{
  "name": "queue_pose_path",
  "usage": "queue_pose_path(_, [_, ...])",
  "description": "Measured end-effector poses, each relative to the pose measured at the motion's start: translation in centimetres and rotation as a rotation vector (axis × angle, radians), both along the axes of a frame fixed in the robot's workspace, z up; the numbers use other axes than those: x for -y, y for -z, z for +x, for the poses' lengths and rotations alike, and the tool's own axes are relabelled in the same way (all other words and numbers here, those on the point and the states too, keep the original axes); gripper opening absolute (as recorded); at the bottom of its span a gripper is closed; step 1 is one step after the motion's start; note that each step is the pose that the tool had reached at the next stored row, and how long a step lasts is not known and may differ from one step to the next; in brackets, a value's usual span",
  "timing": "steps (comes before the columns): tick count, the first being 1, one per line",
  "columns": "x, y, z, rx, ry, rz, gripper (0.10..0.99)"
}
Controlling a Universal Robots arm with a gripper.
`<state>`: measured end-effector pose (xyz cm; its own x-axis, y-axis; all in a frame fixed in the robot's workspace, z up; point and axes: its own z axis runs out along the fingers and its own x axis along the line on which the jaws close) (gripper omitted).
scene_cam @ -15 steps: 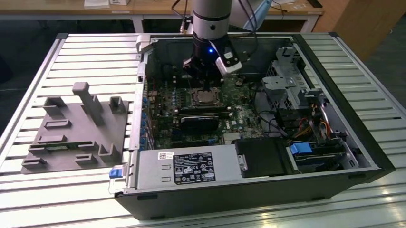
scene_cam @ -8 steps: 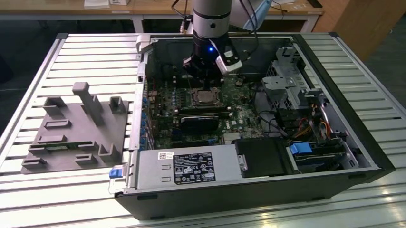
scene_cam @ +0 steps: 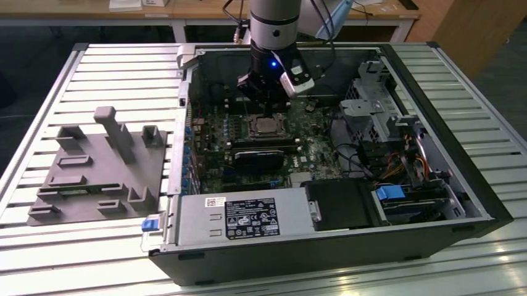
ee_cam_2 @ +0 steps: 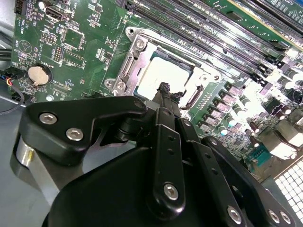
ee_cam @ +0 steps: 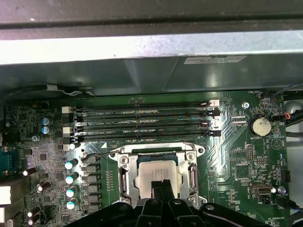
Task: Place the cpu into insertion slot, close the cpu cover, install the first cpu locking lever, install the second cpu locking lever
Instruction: 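Install the first cpu locking lever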
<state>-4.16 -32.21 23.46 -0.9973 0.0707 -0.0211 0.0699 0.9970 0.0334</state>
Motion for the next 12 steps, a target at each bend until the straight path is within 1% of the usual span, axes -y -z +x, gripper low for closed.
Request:
queue_pose_path(2, [0.0, -0.01, 0.0, 0.0, 0.0, 0.0, 0.102])
queue_pose_path(5, [0.0, -0.28, 0.0, 0.0, 0.0, 0.0, 0.102])
queue_pose_path(12, [0.0, -1.45, 0.0, 0.0, 0.0, 0.0, 0.102])
